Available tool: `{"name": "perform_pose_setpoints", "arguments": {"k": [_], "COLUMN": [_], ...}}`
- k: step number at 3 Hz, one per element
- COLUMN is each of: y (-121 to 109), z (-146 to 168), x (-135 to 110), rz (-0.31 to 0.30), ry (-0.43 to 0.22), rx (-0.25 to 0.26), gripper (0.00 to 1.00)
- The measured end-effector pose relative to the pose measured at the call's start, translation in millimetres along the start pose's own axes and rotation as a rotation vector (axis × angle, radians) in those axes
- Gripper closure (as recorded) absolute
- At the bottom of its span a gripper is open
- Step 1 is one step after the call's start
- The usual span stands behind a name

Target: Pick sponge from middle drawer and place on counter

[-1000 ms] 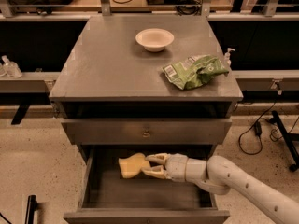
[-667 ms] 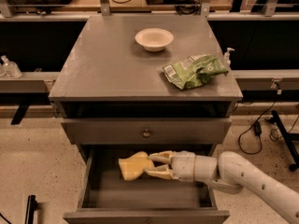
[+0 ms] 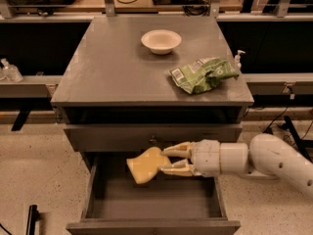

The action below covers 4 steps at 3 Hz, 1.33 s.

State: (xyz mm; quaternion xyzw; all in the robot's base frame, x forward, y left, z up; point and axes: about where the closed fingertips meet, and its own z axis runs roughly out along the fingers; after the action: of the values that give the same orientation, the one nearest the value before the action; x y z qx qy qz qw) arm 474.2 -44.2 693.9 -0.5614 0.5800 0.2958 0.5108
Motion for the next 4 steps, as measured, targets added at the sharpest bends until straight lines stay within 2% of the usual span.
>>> {"name": "perform_pose_setpoints", "arguments": {"k": [1,2,3,4], "y": [-25,-66,-133,-178], "z": [-31,-63,-79,-73], "x": [-38,-78,-117,-139], "rz": [-0.041,-0.07,-0.064,-0.052], "ry": [0.067,0.14,0.168,0.134], "rx": [-0.017,-0.016,0.006,0.021], "gripper": [1.0,1.0,1.0,1.0]}}
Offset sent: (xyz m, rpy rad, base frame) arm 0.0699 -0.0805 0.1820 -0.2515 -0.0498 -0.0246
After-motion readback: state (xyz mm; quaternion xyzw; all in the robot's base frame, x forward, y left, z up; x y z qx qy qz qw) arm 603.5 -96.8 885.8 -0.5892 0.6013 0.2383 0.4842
